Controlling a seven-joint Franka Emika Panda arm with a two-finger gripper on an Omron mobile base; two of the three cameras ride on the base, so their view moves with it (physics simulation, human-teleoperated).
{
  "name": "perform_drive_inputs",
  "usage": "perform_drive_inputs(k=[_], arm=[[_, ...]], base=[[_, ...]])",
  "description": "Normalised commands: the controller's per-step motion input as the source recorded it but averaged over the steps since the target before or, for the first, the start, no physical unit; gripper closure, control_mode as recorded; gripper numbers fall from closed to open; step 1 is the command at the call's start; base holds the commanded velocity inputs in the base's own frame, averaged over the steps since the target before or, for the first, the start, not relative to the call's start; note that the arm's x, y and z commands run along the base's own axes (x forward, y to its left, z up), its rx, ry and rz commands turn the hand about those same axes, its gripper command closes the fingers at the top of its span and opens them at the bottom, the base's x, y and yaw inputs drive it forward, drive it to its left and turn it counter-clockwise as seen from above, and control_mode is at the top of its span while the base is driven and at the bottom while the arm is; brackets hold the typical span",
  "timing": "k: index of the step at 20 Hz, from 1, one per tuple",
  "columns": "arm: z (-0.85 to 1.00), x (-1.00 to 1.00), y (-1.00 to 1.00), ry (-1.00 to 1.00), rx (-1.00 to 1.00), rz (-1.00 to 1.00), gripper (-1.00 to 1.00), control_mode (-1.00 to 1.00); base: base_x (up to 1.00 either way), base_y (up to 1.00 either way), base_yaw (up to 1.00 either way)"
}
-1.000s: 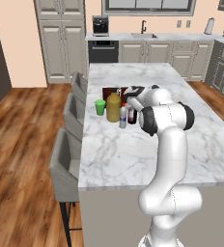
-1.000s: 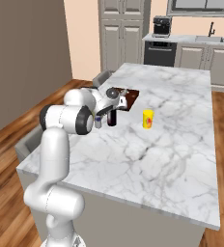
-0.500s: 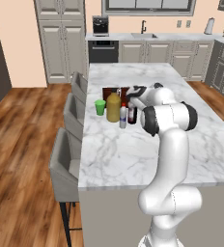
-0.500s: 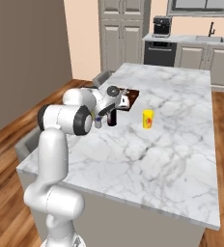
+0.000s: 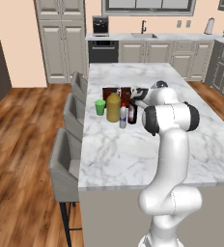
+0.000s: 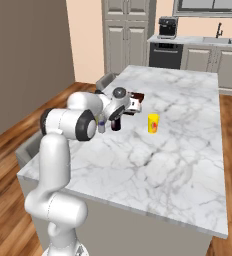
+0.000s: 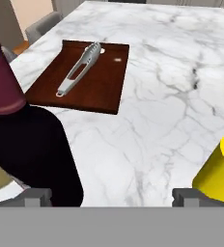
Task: Place the drinks on the dining counter in a tight cluster.
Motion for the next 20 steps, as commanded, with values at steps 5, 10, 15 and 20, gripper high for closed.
perform_drive_inputs(k=[5,10,15,20], arm=[[0.07,0.02,-0.45,0.04,-0.06,-0.02,-1.0,-1.0],[0.01,0.03,-0.5,0.05,-0.04,0.0,-1.0,-1.0],[0.0,0.0,-0.44,0.03,0.0,0.05,-1.0,-1.0],[0.0,0.0,-0.31,0.0,0.0,0.07,-1.0,-1.0]], base=[[0.0,0.0,0.0],[0.0,0.0,0.0],[0.0,0.0,0.0],[0.0,0.0,0.0]])
